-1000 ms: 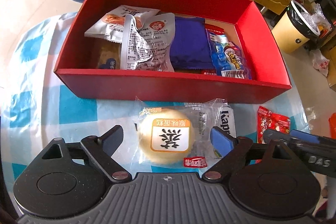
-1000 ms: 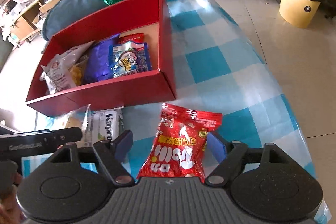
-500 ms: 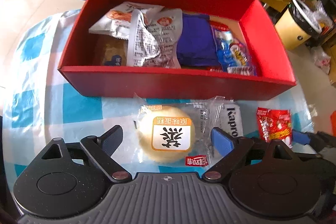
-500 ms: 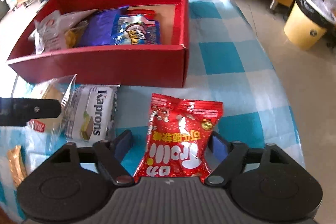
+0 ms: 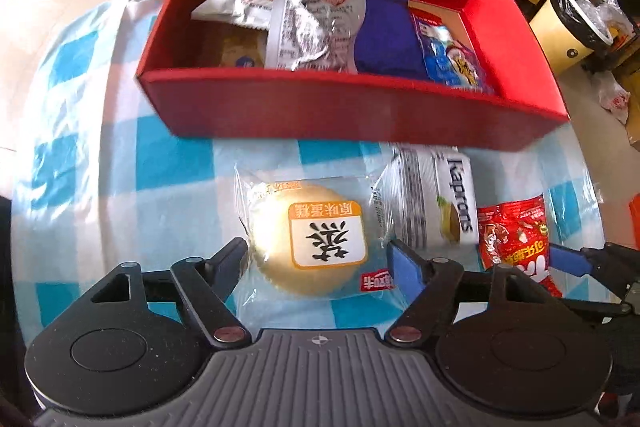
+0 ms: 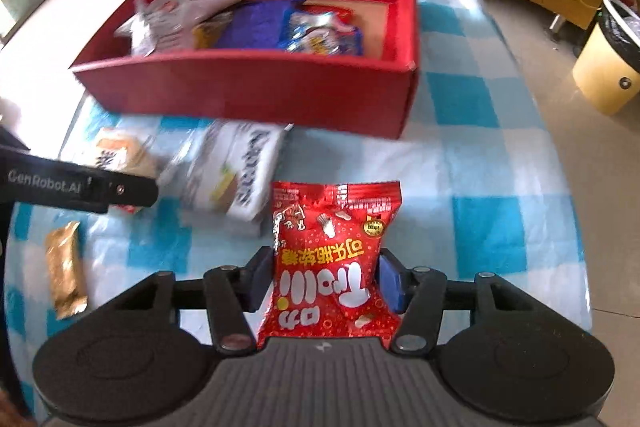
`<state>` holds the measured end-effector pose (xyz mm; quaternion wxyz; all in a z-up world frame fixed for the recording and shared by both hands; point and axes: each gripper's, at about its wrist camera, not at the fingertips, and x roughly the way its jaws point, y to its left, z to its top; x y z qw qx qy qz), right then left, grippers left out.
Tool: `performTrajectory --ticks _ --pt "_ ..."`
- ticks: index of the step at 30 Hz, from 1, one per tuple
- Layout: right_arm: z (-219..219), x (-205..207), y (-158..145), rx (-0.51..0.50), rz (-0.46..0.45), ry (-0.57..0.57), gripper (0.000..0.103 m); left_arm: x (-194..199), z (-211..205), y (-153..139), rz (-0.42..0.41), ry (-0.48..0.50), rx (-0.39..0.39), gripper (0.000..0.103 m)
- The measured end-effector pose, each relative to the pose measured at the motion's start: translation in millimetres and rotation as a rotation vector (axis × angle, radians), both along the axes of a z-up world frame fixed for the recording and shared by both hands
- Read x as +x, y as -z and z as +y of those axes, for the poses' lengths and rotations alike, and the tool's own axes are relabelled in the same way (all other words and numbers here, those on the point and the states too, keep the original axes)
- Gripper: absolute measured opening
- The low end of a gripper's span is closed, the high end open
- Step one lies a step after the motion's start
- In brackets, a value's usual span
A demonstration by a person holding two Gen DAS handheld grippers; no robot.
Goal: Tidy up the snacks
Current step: 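Grasp the red candy bag with the right tool, then grasp the wrapped round bun with the left tool while the right tool holds the candy bag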
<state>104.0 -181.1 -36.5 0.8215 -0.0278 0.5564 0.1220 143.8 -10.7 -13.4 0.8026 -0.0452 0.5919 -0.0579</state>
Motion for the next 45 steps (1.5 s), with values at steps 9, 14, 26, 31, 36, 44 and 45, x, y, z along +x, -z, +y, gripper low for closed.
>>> performTrajectory --ticks 9,14,26,31,36,44,45 --pt "7.0 -0.4 7.9 -0.002 0.005 -0.001 0.062 -2.8 2.5 -0.5 -0.036 -0.03 0.027 0.089" --pt "12.1 1.9 13.7 0.045 0.017 -0.008 0.096 1.6 1.4 6.3 -0.038 -0.037 0.029 0.091" --pt "39.5 16.0 23.4 -0.066 -0.005 -0.011 0.102 -3.8 2.4 11.3 -0.044 -0.019 0.042 0.095" --pt "29.8 10.9 17.0 -0.065 -0.017 0.001 0.085 -2.2 9.2 11.0 -0.032 -0.032 0.02 0.095" --pt "18.0 -1.2 7.5 -0.051 -0.022 0.024 0.053 2.0 11.5 14.0 -0.024 -0.032 0.014 0.1" --pt "11.3 -0.1 2.2 -0.045 -0.029 0.037 0.049 -3.0 11.0 9.4 -0.008 -0.031 -0.043 0.079" --pt "6.3 -4.7 -0.8 -0.039 -0.031 0.042 0.049 -4.1 11.0 7.3 -0.012 -0.031 -0.039 0.078"
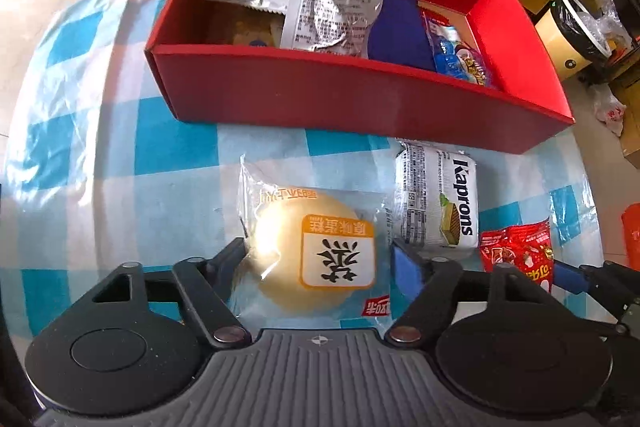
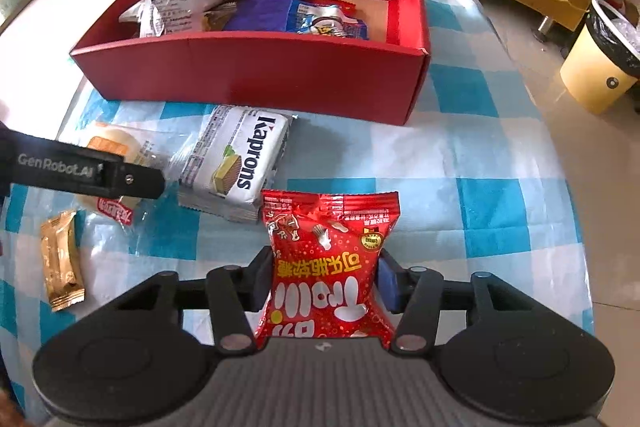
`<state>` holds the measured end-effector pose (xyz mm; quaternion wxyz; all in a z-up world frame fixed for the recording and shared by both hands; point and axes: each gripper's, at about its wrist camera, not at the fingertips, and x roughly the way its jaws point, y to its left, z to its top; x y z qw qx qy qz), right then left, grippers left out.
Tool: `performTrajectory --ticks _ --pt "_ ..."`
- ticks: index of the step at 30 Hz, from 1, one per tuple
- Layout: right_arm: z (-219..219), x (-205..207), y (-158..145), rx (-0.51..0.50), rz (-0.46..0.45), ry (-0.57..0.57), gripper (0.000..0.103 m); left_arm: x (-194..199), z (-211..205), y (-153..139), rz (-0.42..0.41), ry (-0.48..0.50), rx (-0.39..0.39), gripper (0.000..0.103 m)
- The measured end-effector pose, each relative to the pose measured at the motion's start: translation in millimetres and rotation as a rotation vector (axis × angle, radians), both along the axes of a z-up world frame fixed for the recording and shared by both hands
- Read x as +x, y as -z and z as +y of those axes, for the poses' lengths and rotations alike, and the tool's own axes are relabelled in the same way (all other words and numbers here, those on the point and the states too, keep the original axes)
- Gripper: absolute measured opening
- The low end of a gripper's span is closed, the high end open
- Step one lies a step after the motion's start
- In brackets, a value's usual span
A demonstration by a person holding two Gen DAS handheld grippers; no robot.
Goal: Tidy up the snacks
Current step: 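Grasp the wrapped round bun with the left tool while the right tool holds the candy bag, then lift both held snacks and carry them over the red box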
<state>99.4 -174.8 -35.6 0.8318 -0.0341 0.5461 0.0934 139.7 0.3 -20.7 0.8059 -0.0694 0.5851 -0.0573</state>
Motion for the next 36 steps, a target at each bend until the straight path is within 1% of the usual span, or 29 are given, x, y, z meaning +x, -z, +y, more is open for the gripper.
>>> performTrajectory --ticks 6,11,23,30,36 --pt "-12.5 -2.0 -16.0 0.046 -0.033 0.047 0.049 -5.5 -0.9 -5.2 -0.002 0.01 0.023 0.074" --pt "-14.7 -4.3 -23.0 0.062 -0.04 0.048 0.049 -10.6 -2.0 -10.1 -0.011 0.024 0.025 0.072" --pt "-9.9 1.5 -38.1 0.09 -0.077 0.043 0.049 -17.0 -13.6 -31.1 -0.062 0.065 -0.019 0.072" --pt "-6.4 8.6 -47.2 0.104 -0.099 0.034 0.049 -12.8 -19.5 -38.8 -0.094 0.074 -0.022 0.072" --pt "-9.1 17.6 -54.4 0.112 -0.118 0.05 0.049 -8.2 -22.2 -46.7 -0.119 0.078 -0.016 0.072"
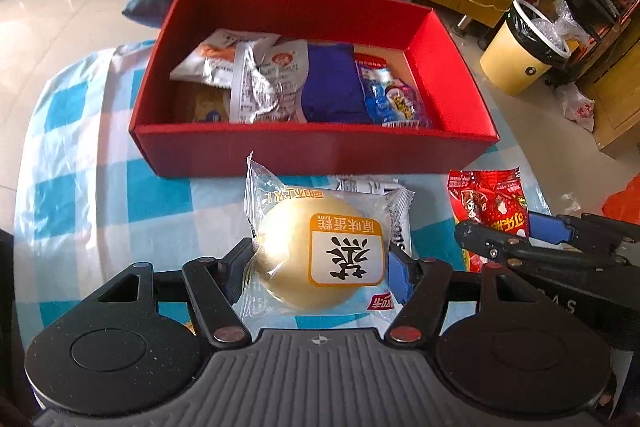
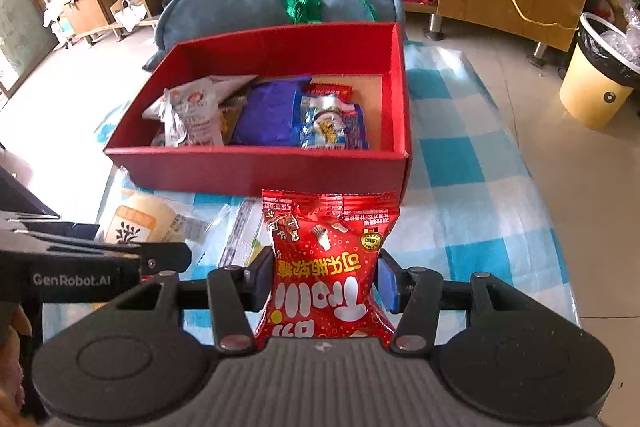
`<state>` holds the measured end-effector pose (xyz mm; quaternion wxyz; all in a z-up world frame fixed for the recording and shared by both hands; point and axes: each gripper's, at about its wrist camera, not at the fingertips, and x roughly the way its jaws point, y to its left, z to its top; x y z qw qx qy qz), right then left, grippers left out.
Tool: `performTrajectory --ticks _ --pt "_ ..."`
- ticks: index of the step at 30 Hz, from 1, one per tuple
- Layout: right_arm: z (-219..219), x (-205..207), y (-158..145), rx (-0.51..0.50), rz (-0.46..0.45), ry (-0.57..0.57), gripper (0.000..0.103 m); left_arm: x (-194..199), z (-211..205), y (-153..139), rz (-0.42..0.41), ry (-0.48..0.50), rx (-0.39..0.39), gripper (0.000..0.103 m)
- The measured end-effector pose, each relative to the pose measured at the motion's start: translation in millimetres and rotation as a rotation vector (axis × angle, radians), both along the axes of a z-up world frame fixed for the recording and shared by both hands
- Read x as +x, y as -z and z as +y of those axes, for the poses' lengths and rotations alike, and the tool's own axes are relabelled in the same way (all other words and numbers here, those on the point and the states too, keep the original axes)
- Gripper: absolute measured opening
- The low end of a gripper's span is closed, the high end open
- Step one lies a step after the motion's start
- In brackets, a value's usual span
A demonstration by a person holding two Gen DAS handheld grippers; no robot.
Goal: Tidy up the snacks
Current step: 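Lift both held snacks and carry them over the red box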
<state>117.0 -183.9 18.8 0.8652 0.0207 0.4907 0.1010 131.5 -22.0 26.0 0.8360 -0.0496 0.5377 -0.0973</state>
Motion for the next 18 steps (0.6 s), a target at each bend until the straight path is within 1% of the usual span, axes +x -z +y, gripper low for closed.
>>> performTrajectory --ticks 12,18 --pt "0.9 31.1 -17.9 0.013 -0.044 -0.002 0.049 28.3 -7.9 -21.1 -0.058 -0.01 0.005 0.073" --pt "1.8 53.8 -23.3 0.016 -0.058 0.007 0.049 48.2 -11.2 -29.6 -0.089 -0.016 0.026 0.073"
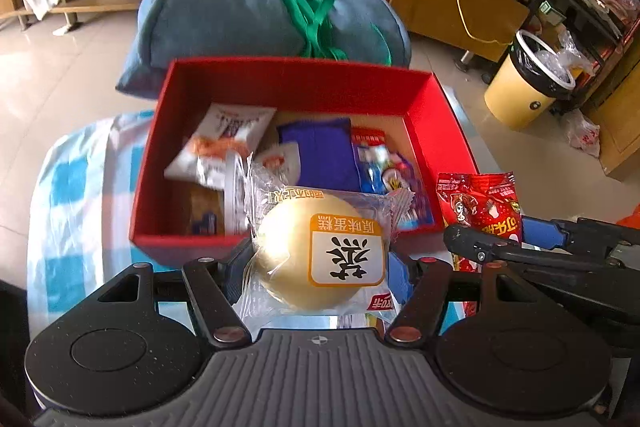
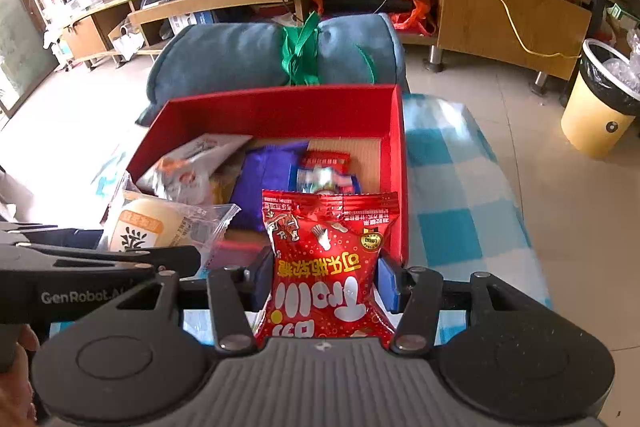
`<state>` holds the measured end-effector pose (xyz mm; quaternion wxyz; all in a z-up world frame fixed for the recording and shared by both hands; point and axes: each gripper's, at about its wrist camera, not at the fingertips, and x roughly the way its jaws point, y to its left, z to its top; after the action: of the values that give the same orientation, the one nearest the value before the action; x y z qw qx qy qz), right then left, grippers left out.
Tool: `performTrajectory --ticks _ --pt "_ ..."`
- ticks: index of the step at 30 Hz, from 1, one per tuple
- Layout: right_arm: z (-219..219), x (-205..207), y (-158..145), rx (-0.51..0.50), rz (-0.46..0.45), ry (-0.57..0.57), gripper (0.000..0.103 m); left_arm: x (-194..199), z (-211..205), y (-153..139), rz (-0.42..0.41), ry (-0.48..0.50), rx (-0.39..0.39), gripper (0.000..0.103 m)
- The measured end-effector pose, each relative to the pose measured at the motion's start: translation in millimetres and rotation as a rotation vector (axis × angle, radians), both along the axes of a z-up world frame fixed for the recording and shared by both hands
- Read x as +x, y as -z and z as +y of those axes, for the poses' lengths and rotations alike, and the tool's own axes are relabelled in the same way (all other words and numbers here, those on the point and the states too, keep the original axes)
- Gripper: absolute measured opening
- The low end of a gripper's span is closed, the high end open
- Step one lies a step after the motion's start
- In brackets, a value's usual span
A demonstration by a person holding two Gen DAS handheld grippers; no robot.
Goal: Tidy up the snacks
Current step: 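Lift both held snacks and carry them over the red box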
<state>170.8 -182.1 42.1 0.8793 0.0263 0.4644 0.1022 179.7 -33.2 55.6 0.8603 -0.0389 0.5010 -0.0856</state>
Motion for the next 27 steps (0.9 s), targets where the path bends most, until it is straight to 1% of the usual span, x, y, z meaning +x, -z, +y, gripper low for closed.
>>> performTrajectory --ticks 5,14,19,27 --pt "-0.4 16.6 2.7 0.013 0.008 0.014 0.049 15.9 -0.6 0.7 -0.005 -0.01 0.008 0.072" --pt "-0.5 41.7 5.5 0.005 0.012 0.028 0.049 37.1 -3.1 1.3 -0.015 -0.016 0.022 0.072" --pt "-2.1 53.8 11.2 -0.001 0.023 0.035 0.049 48.1 -5.4 6.4 -0.012 -0.017 0.026 0.072" --pt "-3.4 69.9 21.6 0.002 0.044 0.044 0.049 61.1 -10.2 14.3 -0.018 -0.018 0.052 0.071"
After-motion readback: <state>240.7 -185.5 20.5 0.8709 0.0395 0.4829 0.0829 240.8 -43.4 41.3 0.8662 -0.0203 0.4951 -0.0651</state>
